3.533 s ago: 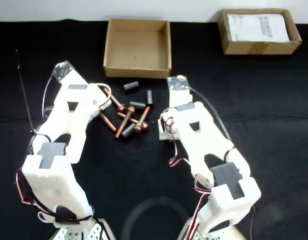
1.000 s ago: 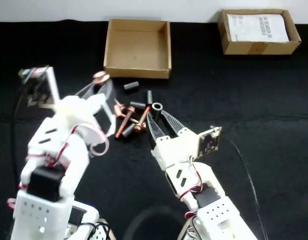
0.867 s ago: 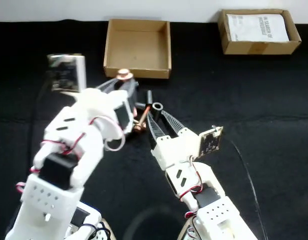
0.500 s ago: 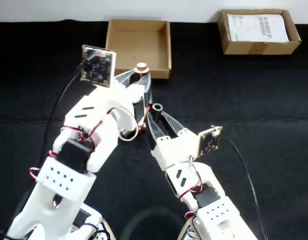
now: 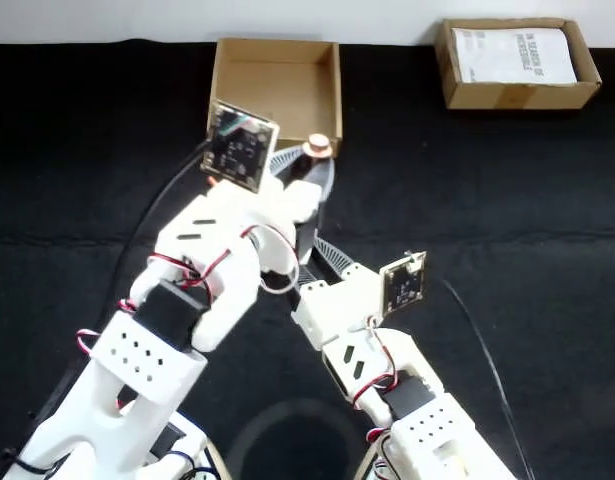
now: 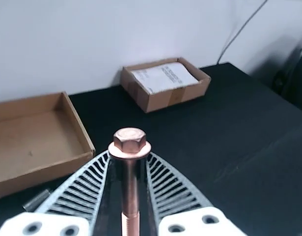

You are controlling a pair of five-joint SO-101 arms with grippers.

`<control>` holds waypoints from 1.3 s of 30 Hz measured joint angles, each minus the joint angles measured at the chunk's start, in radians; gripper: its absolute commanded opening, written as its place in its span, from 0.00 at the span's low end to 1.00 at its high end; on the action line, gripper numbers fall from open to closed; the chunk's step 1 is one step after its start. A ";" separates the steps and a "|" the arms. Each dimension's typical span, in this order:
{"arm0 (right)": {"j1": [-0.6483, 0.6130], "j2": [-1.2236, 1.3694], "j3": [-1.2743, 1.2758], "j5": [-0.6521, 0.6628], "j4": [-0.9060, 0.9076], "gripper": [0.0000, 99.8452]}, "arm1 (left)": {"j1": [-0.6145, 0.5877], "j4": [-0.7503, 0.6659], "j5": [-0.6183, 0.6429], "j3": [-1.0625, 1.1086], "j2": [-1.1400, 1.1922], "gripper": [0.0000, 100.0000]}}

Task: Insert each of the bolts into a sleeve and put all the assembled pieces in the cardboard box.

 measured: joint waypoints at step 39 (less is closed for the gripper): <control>0.038 -0.006 0.000 0.000 0.000 0.01 | 0.006 0.333 -0.009 0.147 -0.141 0.22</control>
